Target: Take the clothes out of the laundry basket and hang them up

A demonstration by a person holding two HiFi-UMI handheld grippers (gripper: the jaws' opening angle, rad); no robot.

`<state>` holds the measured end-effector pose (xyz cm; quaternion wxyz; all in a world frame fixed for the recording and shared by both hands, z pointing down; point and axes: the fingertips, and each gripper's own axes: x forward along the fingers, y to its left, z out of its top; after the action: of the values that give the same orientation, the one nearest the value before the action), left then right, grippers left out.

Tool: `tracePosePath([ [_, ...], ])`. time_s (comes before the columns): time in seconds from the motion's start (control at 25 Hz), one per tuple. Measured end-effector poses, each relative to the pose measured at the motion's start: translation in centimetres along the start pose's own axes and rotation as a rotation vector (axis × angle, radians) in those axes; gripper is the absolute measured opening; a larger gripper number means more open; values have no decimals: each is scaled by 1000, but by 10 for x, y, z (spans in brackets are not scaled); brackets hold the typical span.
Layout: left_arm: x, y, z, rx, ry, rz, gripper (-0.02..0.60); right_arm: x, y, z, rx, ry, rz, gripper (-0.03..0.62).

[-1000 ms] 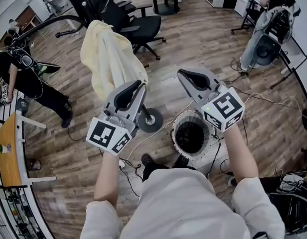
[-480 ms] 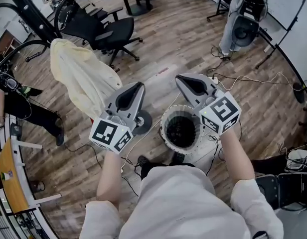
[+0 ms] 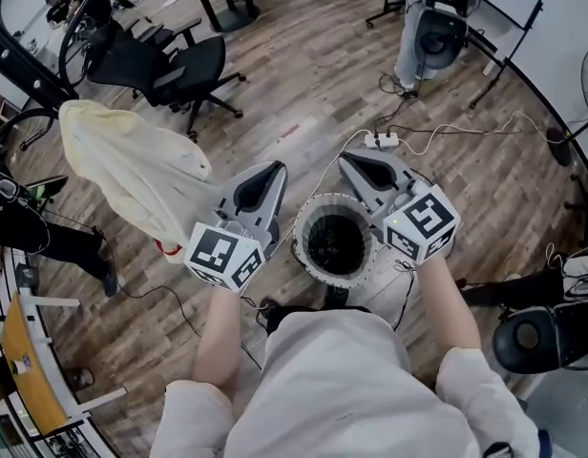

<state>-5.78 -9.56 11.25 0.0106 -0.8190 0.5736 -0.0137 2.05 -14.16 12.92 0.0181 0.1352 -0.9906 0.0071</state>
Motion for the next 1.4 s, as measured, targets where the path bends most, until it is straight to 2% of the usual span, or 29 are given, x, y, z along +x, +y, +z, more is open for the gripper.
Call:
tracePosePath([
  [0.2, 10, -11, -16, -24, 29, -23, 25, -13, -7, -16, 39, 23, -38, 5],
  [0.72, 19, -18, -48, -50, 83, -31, 21, -17, -6, -44, 85, 51, -58, 5],
  [1.4, 12, -27, -52, -47, 101, -41, 20, -20, 4, -52, 81, 74, -49, 3],
])
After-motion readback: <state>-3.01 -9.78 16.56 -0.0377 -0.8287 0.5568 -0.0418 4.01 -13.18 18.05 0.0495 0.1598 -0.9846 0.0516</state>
